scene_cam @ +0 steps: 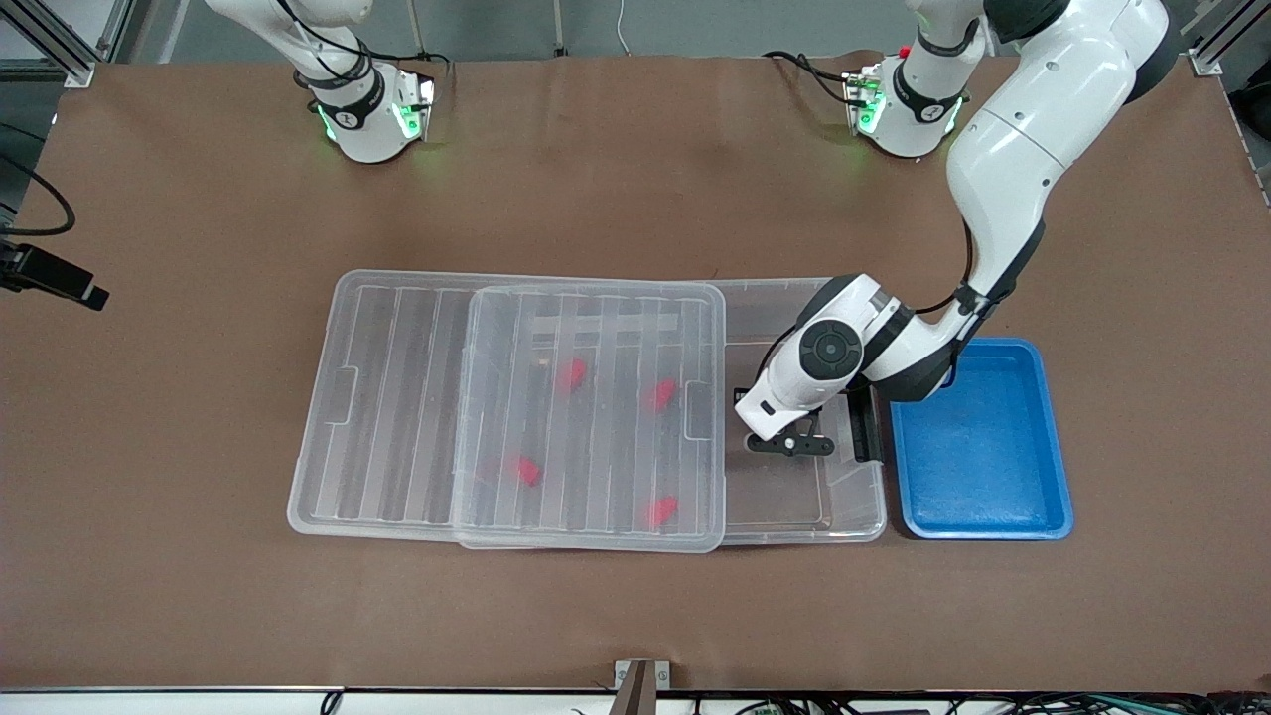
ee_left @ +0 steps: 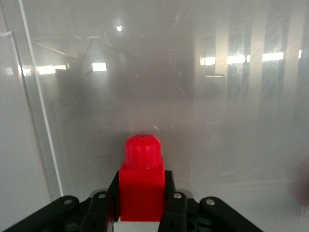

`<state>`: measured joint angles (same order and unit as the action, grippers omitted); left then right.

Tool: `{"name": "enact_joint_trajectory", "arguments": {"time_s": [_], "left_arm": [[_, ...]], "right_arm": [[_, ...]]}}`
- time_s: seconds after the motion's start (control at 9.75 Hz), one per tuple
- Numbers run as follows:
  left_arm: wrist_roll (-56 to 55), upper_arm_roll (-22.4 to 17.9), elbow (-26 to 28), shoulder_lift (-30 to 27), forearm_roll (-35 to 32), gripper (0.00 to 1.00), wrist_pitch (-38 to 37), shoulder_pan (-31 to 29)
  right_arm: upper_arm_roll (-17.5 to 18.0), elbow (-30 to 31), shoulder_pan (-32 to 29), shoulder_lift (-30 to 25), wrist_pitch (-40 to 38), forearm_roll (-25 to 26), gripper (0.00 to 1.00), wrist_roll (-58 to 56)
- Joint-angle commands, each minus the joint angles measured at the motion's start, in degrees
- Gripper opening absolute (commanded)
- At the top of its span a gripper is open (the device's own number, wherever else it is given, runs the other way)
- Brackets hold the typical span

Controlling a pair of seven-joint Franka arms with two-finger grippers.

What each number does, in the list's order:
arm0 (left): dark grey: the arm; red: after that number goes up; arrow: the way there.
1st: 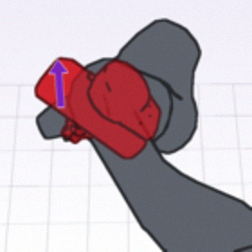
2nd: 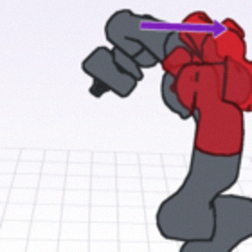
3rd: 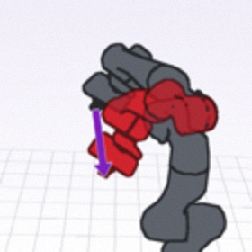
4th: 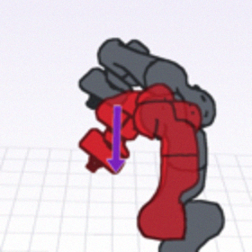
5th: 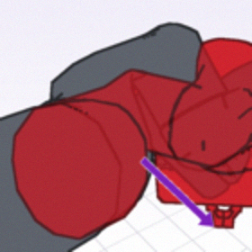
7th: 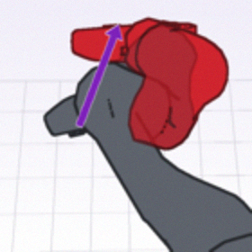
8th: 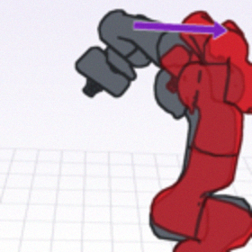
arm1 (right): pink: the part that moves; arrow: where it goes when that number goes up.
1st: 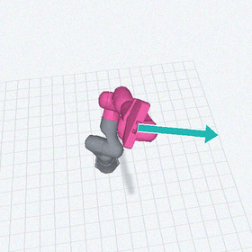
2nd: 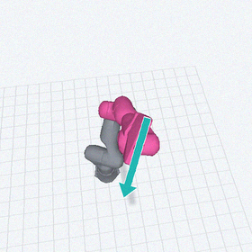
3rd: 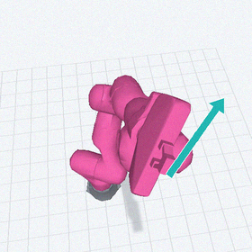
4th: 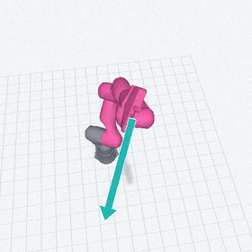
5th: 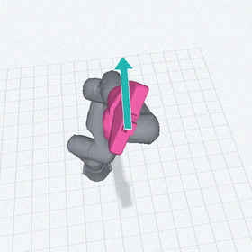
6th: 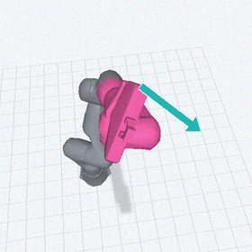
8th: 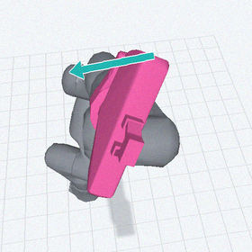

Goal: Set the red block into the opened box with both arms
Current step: 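Carry the red block over the open box and lower it with the left gripper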

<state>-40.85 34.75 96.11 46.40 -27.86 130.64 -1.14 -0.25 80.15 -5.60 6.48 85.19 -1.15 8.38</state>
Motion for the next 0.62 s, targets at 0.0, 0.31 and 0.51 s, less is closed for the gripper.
{"name": "enact_joint_trajectory", "arguments": {"time_s": [0.0,0.31,0.51], "left_arm": [[-2.47,-0.74,-0.32,1.41,-1.32,0.4,-0.12,0.7],[-3.18,-0.56,-0.14,-0.16,-2.2,0.75,-2.66,0.01],[-3.53,-0.04,-0.23,-3.14,-1.42,0.88,-5.04,-0.18]], "right_arm": [[0.08,0.45,-0.11,-0.41,0.33,-0.52,1.0,-0.56],[0.08,0.45,-0.2,-0.5,0.33,-0.61,1.0,-0.56],[-0.01,0.45,-0.2,-0.41,0.24,-0.61,1.0,-0.56]]}}
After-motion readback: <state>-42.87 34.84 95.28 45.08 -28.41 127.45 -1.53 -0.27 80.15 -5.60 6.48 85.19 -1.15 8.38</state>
